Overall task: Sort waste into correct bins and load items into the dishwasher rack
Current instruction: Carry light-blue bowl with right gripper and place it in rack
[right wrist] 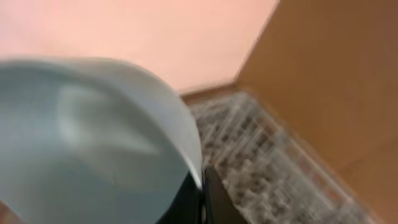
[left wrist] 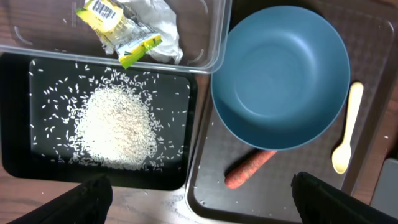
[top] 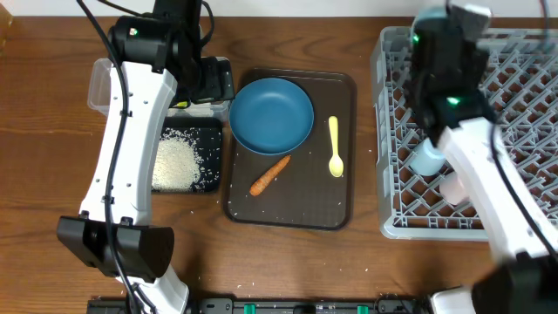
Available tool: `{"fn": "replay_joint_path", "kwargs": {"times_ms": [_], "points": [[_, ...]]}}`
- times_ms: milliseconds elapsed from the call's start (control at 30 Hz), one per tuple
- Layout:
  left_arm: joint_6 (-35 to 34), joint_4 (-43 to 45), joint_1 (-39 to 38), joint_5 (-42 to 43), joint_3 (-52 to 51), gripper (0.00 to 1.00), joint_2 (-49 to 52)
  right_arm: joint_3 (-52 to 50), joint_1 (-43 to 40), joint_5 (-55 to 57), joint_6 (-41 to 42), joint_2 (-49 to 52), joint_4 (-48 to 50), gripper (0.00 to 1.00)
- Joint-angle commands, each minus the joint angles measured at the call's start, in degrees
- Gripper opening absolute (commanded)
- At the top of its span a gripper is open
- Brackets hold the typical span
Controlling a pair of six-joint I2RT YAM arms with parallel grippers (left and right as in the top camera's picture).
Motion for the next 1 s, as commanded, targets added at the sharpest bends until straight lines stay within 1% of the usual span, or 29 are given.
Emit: {"fn": "replay_joint_path", "kwargs": {"times_ms": [0, 100, 200, 567, 667, 767, 967], "points": [[-0.3, -0.2, 0.0, -0.3, 0.0, 0.95, 0.1, 0.3, -0.2, 17.4, -21.9, 5.2, 10.2, 0.01], [-0.3, -0.2, 0.0, -0.3, 0.0, 0.96, 0.1, 0.3, -0.2, 18.0, -34.8, 9.5, 20.9, 0.01], [-0.3, -0.2, 0.0, -0.3, 0.0, 0.96, 0.1, 0.3, -0.2, 18.2, -40.2, 12.8, 24.0, 0.01], [-0.3, -0.2, 0.0, -0.3, 0.0, 0.97, 0.1, 0.3, -0.8, 23.6, -40.3, 23.1, 24.0, 0.01], [-0.3, -0.2, 0.0, -0.3, 0.0, 0.97, 0.1, 0.3, -1.0, 24.0, -39.9, 24.2, 24.1, 0.01], [-0.3, -0.2, 0.0, -0.3, 0.0, 0.98, 0.1, 0.3, -1.0, 24.2, -37.7, 24.5, 24.2, 0.01], [-0.3, -0.2, 0.0, -0.3, 0.0, 0.98, 0.1, 0.3, -1.3, 25.4, -37.3, 24.5, 25.3, 0.01]]}}
